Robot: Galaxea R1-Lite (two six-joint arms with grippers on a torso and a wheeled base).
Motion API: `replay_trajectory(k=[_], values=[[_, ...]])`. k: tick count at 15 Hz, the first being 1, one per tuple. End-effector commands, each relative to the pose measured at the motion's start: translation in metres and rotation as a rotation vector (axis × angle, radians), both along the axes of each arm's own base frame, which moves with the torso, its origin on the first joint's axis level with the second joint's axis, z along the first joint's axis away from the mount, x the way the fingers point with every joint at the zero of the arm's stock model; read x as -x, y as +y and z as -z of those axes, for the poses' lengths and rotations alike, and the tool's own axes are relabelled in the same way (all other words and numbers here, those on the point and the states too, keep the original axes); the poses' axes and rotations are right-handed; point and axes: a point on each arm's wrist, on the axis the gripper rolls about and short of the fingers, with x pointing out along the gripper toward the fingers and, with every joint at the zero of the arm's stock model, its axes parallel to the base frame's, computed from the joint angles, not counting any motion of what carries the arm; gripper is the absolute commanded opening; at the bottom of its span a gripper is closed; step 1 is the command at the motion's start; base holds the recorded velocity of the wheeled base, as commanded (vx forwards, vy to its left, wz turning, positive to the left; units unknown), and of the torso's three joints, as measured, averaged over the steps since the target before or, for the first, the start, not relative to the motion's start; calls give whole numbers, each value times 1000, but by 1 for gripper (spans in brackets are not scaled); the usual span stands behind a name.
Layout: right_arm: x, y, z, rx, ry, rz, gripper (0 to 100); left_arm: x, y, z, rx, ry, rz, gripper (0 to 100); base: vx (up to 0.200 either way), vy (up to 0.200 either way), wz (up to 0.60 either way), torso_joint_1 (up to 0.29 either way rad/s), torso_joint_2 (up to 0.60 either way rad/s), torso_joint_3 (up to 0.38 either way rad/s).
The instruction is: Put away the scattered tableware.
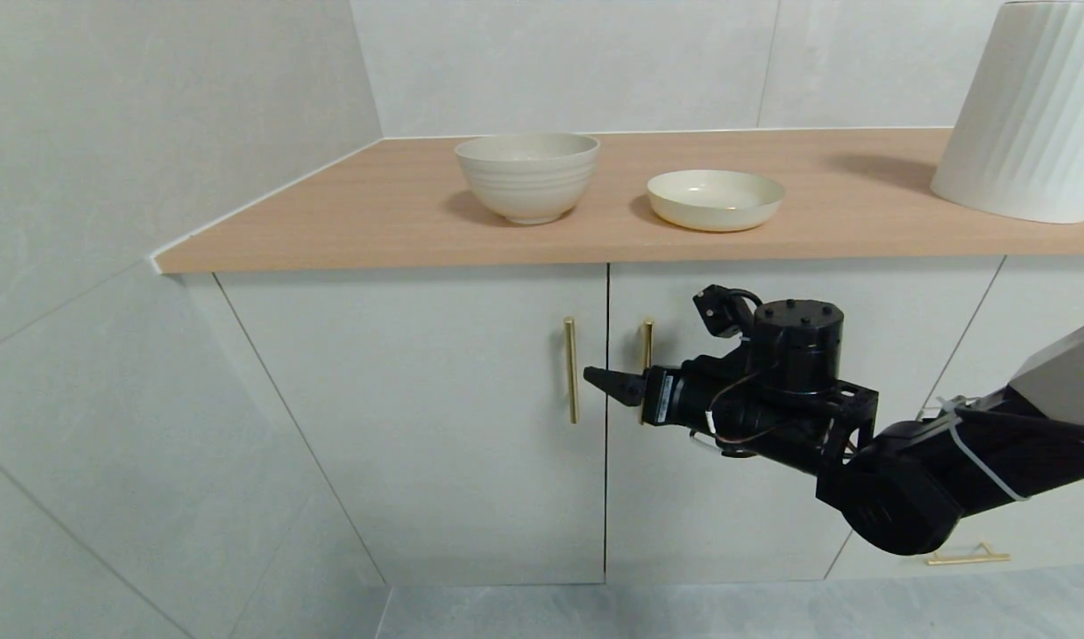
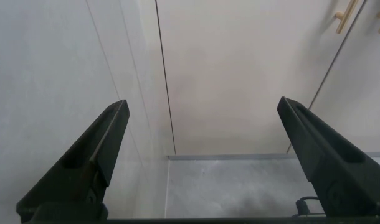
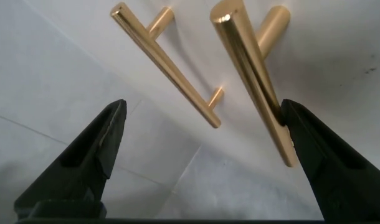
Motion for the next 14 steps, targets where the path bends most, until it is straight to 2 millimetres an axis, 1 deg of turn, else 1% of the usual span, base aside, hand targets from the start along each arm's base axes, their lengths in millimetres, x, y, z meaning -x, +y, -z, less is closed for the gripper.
replay_trajectory(k=[1,2,3,6,10,11,12,14], values=[[5,0,-7,-18,-5,-13,100,0,0,0,0,0,0,100,0,0,0,0,0,0],[6,0,-9,-26,-4,-17,100,0,0,0,0,0,0,100,0,0,0,0,0,0],[12,0,-15,-44,-5,-31,100,0,0,0,0,0,0,100,0,0,0,0,0,0],[28,-9,-25,-54,-1,-107,100,0,0,0,0,0,0,100,0,0,0,0,0,0],[53,-26,-24,-39,28,-164,100,0,0,0,0,0,0,100,0,0,0,0,0,0],[56,-28,-24,-39,32,-181,100,0,0,0,0,0,0,100,0,0,0,0,0,0],[67,-35,-26,-43,42,-243,100,0,0,0,0,0,0,100,0,0,0,0,0,0],[78,-42,-24,-34,60,-267,100,0,0,0,0,0,0,100,0,0,0,0,0,0]])
